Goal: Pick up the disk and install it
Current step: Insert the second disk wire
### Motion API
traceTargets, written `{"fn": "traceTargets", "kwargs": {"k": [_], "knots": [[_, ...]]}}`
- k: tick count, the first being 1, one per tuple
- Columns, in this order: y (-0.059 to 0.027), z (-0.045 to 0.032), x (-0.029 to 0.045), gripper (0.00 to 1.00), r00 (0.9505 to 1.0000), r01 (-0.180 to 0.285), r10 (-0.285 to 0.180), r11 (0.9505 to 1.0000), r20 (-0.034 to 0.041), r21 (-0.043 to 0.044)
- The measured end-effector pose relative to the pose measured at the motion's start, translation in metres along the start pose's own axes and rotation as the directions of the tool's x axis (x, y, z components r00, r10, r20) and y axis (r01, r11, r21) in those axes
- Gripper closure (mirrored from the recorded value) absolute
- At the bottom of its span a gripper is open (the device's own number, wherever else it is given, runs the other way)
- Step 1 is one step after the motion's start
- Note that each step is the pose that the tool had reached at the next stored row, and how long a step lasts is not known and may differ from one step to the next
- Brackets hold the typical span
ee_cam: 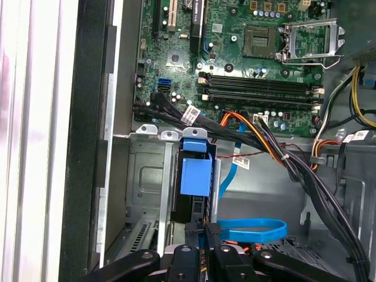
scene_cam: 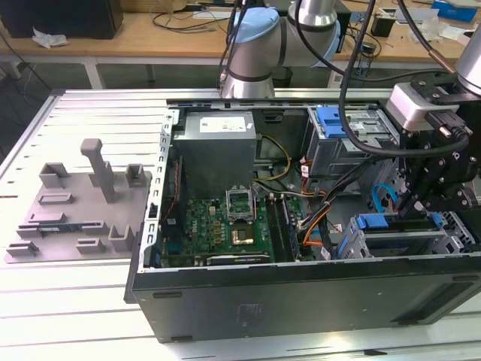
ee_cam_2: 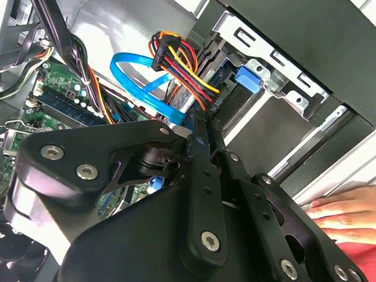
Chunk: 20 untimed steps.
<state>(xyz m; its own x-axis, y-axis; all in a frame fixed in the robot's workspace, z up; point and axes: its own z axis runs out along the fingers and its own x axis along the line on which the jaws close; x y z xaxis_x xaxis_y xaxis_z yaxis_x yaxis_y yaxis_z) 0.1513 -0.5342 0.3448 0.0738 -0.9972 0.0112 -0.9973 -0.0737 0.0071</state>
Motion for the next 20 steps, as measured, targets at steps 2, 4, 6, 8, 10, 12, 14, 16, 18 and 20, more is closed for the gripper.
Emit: {"fn": "traceTargets", "kwargs": {"k": [2,4,6,8,10,12,14,16,18,20], "knots": [[0.0000,-0.0012,0.0000,0.84,1.0000,0.000,0.000,1.0000,-0.0003,0.0000],[0.0000,-0.0013,0.0000,0.84,1.0000,0.000,0.000,1.0000,0.0000,0.0000],[0.0001,-0.0015,0.0000,0.84,1.0000,0.000,0.000,1.0000,-0.0004,0.0000],[0.0001,-0.0015,0.0000,0.84,1.0000,0.000,0.000,1.0000,-0.0004,0.0000],[0.0003,-0.0013,0.0000,0.84,1.0000,0.000,0.000,1.0000,-0.0005,0.0000],[0.0003,-0.0010,0.0000,0.84,1.0000,0.000,0.000,1.0000,-0.0006,-0.0001],[0.0004,-0.0007,0.0000,0.84,1.0000,0.000,0.000,1.0000,-0.0005,0.0000],[0.0004,-0.0005,0.0000,0.84,1.0000,0.000,0.000,1.0000,-0.0004,0.0000],[0.0004,-0.0003,0.0000,0.84,1.0000,0.000,0.000,1.0000,-0.0004,0.0000],[0.0004,-0.0001,0.0000,0.84,1.0000,0.000,0.000,1.0000,-0.0005,0.0000]]}}
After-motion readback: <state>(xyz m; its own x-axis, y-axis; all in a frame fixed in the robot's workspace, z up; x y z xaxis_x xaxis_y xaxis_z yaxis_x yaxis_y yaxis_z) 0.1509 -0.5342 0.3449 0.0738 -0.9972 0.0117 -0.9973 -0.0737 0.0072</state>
